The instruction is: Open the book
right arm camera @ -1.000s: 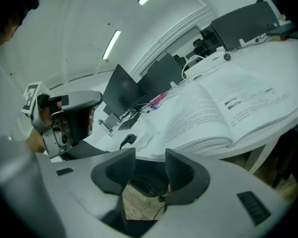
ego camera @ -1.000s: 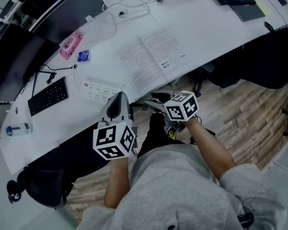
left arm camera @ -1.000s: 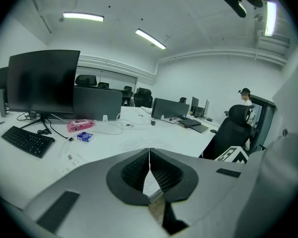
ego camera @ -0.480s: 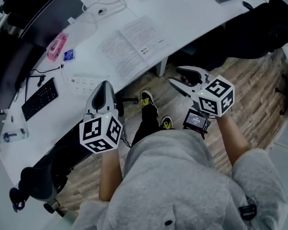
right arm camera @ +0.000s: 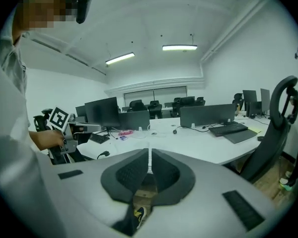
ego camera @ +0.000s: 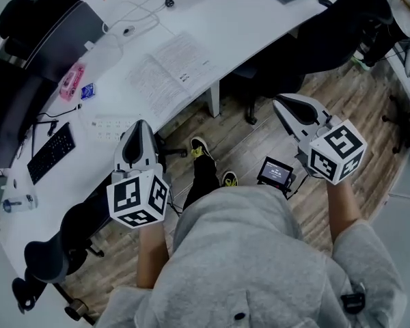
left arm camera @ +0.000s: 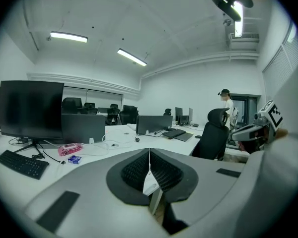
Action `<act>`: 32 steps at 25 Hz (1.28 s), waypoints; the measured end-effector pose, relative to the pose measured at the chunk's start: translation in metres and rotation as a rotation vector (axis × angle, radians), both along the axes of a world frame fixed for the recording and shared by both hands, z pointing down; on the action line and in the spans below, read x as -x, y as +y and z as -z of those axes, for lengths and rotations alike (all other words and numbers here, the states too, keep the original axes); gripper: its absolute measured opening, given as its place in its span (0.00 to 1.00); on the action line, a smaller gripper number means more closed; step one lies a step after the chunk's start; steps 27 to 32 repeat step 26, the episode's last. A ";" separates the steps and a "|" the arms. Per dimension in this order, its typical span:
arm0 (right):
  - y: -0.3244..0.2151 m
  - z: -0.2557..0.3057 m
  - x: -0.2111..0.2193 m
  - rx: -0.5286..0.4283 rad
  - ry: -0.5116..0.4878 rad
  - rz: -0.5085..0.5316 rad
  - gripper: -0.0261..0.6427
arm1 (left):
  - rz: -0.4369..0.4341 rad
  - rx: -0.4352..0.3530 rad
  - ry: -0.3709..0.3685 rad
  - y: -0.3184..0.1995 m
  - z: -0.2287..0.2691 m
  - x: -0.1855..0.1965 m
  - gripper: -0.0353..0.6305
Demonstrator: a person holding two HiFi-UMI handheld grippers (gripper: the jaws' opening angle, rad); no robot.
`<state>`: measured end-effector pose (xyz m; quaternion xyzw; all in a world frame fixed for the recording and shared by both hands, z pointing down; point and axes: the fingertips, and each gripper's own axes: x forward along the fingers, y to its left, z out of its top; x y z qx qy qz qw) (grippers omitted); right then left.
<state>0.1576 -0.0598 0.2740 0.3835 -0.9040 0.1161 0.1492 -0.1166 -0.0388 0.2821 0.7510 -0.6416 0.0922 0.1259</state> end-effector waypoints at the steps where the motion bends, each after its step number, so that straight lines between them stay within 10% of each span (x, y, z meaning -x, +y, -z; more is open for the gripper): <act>1: 0.004 0.004 -0.004 -0.013 0.001 -0.016 0.10 | -0.008 -0.011 -0.001 0.003 0.004 -0.005 0.07; 32: 0.014 0.015 -0.017 -0.077 -0.114 -0.122 0.10 | -0.034 -0.054 -0.033 0.027 0.017 -0.043 0.07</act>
